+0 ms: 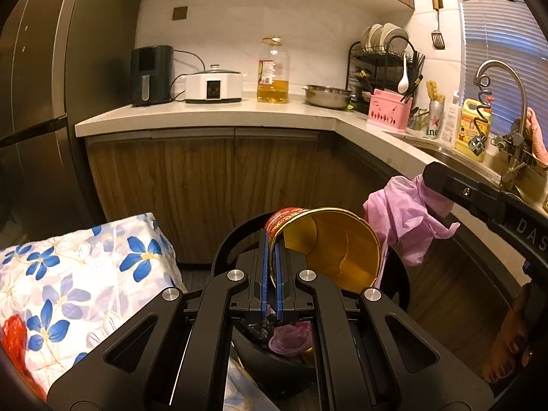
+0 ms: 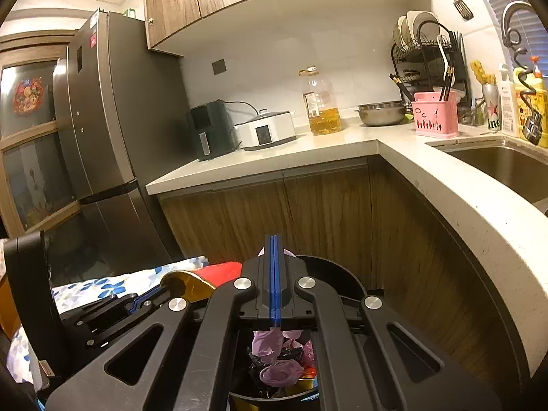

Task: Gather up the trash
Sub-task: 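Open both grippers over the black bin to drop the can and glove, then move both grippers back to the table toward the red bag and blue glove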

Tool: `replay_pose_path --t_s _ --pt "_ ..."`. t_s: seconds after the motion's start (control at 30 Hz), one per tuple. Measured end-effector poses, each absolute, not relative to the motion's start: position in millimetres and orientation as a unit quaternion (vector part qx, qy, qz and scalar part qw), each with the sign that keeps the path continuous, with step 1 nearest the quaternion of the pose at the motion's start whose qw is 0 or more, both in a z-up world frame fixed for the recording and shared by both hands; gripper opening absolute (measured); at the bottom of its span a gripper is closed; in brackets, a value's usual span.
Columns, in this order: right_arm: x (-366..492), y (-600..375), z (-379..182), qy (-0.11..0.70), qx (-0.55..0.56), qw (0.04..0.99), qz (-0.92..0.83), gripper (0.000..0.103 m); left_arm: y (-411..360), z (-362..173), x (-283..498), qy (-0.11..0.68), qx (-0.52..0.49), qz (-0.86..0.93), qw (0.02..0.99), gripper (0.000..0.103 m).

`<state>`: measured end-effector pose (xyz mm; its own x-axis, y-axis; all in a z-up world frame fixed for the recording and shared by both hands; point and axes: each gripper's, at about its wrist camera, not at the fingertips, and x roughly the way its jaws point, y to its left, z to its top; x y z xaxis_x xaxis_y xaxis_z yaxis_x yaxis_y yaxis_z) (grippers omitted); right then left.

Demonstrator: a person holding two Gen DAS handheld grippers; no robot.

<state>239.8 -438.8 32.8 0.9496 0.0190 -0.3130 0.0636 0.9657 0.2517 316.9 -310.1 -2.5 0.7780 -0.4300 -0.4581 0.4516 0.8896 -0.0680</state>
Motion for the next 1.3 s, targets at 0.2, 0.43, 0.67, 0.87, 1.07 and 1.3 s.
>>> replay_pose_path --t_s 0.2,0.43,0.67,0.87,1.07,1.3 --pt "239 -441 30 0.161 0.135 0.977 -0.024 0.032 -304 -5 315 0.23 0.022 -0.23 0.945 0.058" --pt "224 -438 30 0.158 0.131 0.978 -0.037 0.058 -281 -4 310 0.232 -0.001 -0.205 0.951 0.079" --pt "199 -417 28 0.146 0.119 0.981 -0.047 0.088 -241 -2 279 0.22 -0.02 -0.172 0.96 0.096" --pt "177 -392 24 0.147 0.11 0.982 -0.049 0.089 -201 -1 245 0.204 -0.037 -0.145 0.967 0.097" --pt "156 -364 22 0.139 0.107 0.983 -0.049 0.095 -151 -4 215 0.198 -0.047 -0.106 0.973 0.097" --pt "148 -314 11 0.147 0.105 0.983 -0.015 0.095 -81 -9 180 0.191 -0.059 -0.042 0.979 0.097"
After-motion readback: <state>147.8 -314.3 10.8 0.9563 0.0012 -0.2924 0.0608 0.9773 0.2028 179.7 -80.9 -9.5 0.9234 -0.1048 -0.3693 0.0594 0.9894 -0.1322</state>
